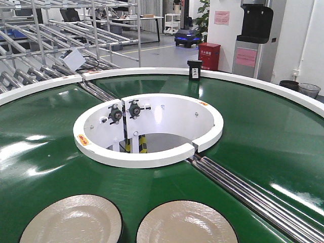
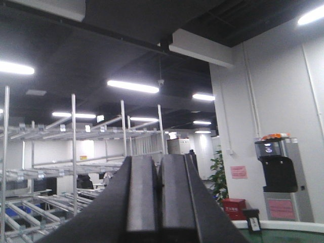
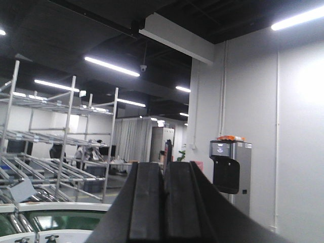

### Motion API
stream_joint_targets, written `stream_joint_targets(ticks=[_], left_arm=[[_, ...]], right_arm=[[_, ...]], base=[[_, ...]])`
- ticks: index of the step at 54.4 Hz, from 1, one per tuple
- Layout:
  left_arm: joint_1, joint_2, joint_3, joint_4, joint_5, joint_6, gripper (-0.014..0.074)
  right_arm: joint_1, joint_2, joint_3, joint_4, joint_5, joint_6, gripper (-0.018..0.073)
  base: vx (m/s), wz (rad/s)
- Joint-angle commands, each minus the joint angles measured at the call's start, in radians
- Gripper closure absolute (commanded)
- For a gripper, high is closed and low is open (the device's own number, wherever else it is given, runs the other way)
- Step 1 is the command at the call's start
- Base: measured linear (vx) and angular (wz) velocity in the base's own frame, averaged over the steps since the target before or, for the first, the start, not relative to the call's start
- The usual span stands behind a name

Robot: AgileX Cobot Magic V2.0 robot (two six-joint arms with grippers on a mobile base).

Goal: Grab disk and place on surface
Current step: 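Raise both arms toward the two cream plates on the green conveyor, then lower both grippers to the rims of the two cream plates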

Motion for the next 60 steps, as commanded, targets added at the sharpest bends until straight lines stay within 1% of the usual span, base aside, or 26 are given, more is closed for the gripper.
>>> stream_joint_targets(ticks=[1,4,8,17,25,32,36,41,46,52,55,58,60], left_arm=[[0.0,0.194,-0.156,-0.001,0.003,0.011,0.0601],[0.0,0.28,-0.213,-0.001,0.014,0.01,0.0601],[0.0,0.381,-0.252,-0.001,0.028,0.01,0.0601],[0.0,0.523,-0.254,-0.001,0.039,0.009,0.0599],[0.0,0.567,-0.254,-0.001,0.041,0.006,0.0575],[0.0,0.567,-0.254,-0.001,0.041,0.005,0.0517],[0.0,0.567,-0.254,-0.001,0.042,0.005,0.0463],[0.0,0.567,-0.254,-0.001,0.052,0.005,0.0356],[0.0,0.567,-0.254,-0.001,0.062,0.005,0.0218],[0.0,0.567,-0.254,-0.001,0.06,0.005,0.0072],[0.0,0.57,-0.254,-0.001,0.06,0.006,0.0011],[0.0,0.572,-0.254,-0.001,0.06,0.006,-0.0024],[0.0,0.575,-0.253,-0.001,0.06,0.005,-0.0034]], right_arm=[[-0.003,0.19,-0.161,0.002,0.0,-0.026,0.0566],[-0.003,0.307,-0.222,0.003,-0.005,-0.026,0.0566],[-0.003,0.408,-0.274,0.003,-0.016,-0.024,0.0566],[-0.003,0.572,-0.312,0.005,-0.01,-0.017,0.0566],[-0.003,0.637,-0.314,0.005,0.002,0.003,0.0559],[-0.003,0.644,-0.314,0.005,0.034,0.016,0.0508],[-0.003,0.644,-0.314,0.005,0.041,0.02,0.0451],[-0.003,0.644,-0.314,0.005,0.057,0.023,0.0325],[-0.003,0.644,-0.314,0.005,0.076,0.023,0.0151],[-0.003,0.644,-0.314,0.005,0.064,0.023,-0.0043],[-0.003,0.644,-0.314,0.004,0.058,0.023,-0.0118],[-0.003,0.644,-0.314,0.004,0.059,0.023,-0.0168],[-0.003,0.644,-0.314,0.004,0.058,0.023,-0.0169]], base=[[0.0,0.01],[0.0,0.0],[0.0,0.0],[0.0,0.0],[0.0,0.0],[0.0,0.0],[0.0,0.0],[0.0,0.0],[0.0,0.0],[0.0,0.0],[0.0,0.0],[0.0,0.0],[0.0,0.0]])
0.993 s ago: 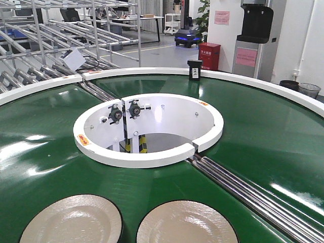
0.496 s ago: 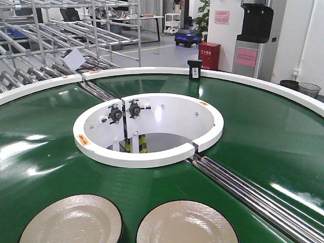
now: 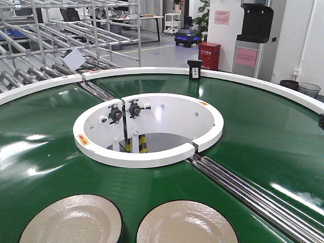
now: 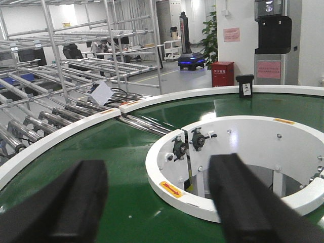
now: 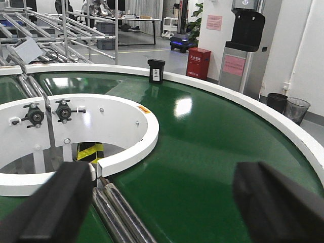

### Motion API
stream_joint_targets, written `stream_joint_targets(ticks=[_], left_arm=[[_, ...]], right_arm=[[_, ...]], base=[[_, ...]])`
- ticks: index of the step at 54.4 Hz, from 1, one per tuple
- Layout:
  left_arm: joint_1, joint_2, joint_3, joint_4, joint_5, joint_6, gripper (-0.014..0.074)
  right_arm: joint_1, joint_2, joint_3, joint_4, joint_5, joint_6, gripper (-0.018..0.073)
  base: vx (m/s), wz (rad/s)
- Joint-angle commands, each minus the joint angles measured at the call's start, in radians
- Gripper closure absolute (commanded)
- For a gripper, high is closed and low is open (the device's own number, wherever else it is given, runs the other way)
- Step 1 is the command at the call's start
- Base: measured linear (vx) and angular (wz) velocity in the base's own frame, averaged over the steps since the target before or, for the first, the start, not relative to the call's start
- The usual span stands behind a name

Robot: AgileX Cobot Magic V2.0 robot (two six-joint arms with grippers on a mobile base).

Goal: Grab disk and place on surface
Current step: 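Lower both grippers to the rims of the two cream plates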

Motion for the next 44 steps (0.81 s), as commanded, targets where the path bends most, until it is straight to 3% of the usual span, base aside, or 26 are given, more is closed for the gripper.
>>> stream_joint_targets(ticks=[1,6,10,14,18,22,26,33,36,39,44], left_arm=[[0.0,-0.004,-0.031,-0.001,-0.078,-0.005,-0.0036],[0.0,0.008,-0.031,-0.011,-0.075,-0.022,-0.0031],[-0.001,0.017,-0.035,-0.062,-0.014,-0.078,-0.0016],[-0.001,0.03,-0.035,-0.139,0.097,-0.108,0.0014],[-0.004,0.063,-0.035,-0.248,0.207,-0.086,0.0051],[-0.025,0.124,-0.035,-0.407,0.29,0.014,0.0093],[-0.051,0.208,-0.035,-0.693,0.373,0.226,0.0138],[-0.07,0.352,-0.035,-1.203,0.581,0.646,0.0171],[-0.07,0.409,-0.035,-1.342,0.668,0.755,0.0171],[-0.059,0.452,-0.035,-1.398,0.704,0.788,0.0171],[0.002,0.496,-0.035,-1.356,0.696,0.763,0.0171]], right_arm=[[-0.003,-0.01,-0.04,-0.001,-0.091,-0.002,-0.0169],[-0.003,-0.01,-0.04,0.018,-0.087,0.01,-0.0162],[-0.003,-0.01,-0.04,0.065,-0.061,0.037,-0.0145],[0.001,-0.001,-0.042,0.126,-0.007,0.048,-0.0118],[0.038,0.031,-0.054,0.193,0.084,0.038,-0.0081],[0.106,0.094,-0.093,0.279,0.193,-0.014,-0.003],[0.181,0.193,-0.149,0.407,0.3,-0.132,0.0021],[0.248,0.404,-0.265,0.795,0.567,-0.406,0.0074],[0.245,0.493,-0.311,0.954,0.672,-0.497,0.0077],[0.235,0.579,-0.353,1.069,0.786,-0.547,0.0077],[0.19,0.666,-0.394,1.118,0.863,-0.552,0.0077]], base=[[0.0,0.0],[0.0,0.0],[0.0,0.0],[0.0,0.0],[0.0,0.0],[0.0,0.0],[0.0,0.0],[0.0,0.0],[0.0,0.0],[0.0,0.0],[0.0,0.0]])
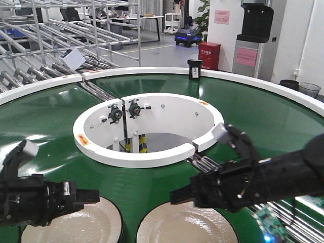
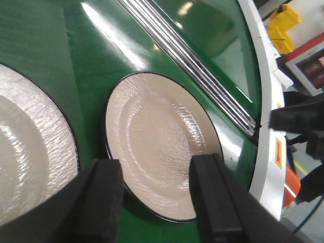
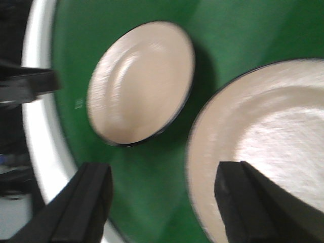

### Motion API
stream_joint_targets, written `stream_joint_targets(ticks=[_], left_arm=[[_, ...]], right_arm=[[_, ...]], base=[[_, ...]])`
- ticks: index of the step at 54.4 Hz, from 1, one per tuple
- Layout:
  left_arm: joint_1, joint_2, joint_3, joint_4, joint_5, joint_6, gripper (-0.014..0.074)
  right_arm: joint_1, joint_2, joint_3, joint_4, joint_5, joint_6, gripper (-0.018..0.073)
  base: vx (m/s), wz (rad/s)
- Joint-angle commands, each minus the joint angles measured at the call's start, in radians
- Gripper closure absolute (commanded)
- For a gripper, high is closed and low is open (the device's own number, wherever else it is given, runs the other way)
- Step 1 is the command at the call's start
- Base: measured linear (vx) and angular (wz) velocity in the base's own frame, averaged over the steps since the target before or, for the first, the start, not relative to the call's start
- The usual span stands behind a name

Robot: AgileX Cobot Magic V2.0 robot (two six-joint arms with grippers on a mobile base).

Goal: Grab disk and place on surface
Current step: 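Lower both grippers to the rims of the two cream plates, then grip each plate rim and lift both plates upright off the conveyor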

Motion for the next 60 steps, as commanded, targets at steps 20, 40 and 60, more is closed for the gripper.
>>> stream_joint_targets(ticks=[20,40,60], left_arm=[[0.437,0.131,-0.035,0.246,-0.012,-0.049,0.0171],[0.424,0.375,-0.035,-0.019,0.075,0.212,0.0174],[0.359,0.501,-0.035,-0.245,0.201,0.302,0.0587]], right_arm=[[-0.389,0.047,-0.066,0.109,0.144,-0.033,0.0077],[-0.427,0.047,-0.066,0.116,0.114,-0.049,0.0077],[-0.427,0.047,-0.066,0.113,0.135,-0.063,0.0077]], base=[[0.0,0.0],[0.0,0.0],[0.0,0.0]])
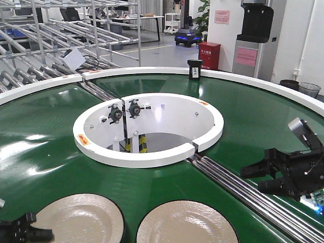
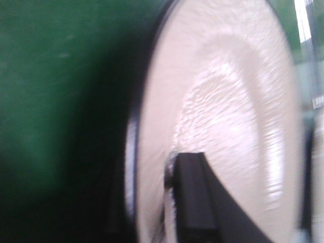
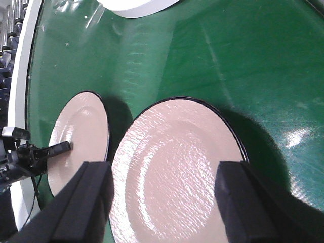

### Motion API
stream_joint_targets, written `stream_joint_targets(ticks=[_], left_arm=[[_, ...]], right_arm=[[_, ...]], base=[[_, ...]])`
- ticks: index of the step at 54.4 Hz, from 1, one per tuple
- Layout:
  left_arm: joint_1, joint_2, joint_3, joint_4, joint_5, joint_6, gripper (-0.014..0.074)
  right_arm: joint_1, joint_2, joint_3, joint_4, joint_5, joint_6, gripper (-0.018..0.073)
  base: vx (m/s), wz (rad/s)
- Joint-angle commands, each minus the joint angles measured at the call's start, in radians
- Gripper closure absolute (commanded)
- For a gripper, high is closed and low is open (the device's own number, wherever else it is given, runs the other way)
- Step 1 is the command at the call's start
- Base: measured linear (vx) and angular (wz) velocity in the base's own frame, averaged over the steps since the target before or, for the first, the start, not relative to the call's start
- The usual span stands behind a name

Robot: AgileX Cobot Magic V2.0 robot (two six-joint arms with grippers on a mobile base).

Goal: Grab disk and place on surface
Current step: 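Grip each plate rim and lift both plates upright off the conveyor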

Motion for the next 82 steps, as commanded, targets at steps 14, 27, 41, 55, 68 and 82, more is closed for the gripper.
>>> stream_joint_targets(ticks=[14,27,41,55,68,82], left_arm=[[0.042,-0.106,-0.077,-0.141,0.303,-0.007,0.0603],[0.082,-0.297,-0.172,-0.236,0.304,-0.136,0.0597],[0.082,-0.32,-0.194,-0.238,0.302,-0.174,0.0597],[0.082,-0.32,-0.194,-0.239,0.292,-0.18,0.0597],[0.082,-0.32,-0.194,-0.224,0.301,-0.207,0.0597],[0.079,-0.333,-0.191,-0.159,0.361,-0.263,0.0597]], right_arm=[[-0.007,-0.04,-0.032,-0.043,0.006,-0.004,0.0077],[0.011,0.087,-0.032,-0.116,-0.037,0.014,0.0077],[0.124,0.24,-0.032,-0.034,-0.065,-0.036,0.0081],[0.21,0.309,-0.032,0.051,-0.07,-0.084,0.0176],[0.199,0.282,-0.034,0.143,-0.04,-0.094,0.0575],[0.093,0.08,-0.034,0.217,0.015,-0.048,0.0568]], base=[[0.0,0.0],[0.0,0.0],[0.0,0.0],[0.0,0.0],[0.0,0.0],[0.0,0.0]])
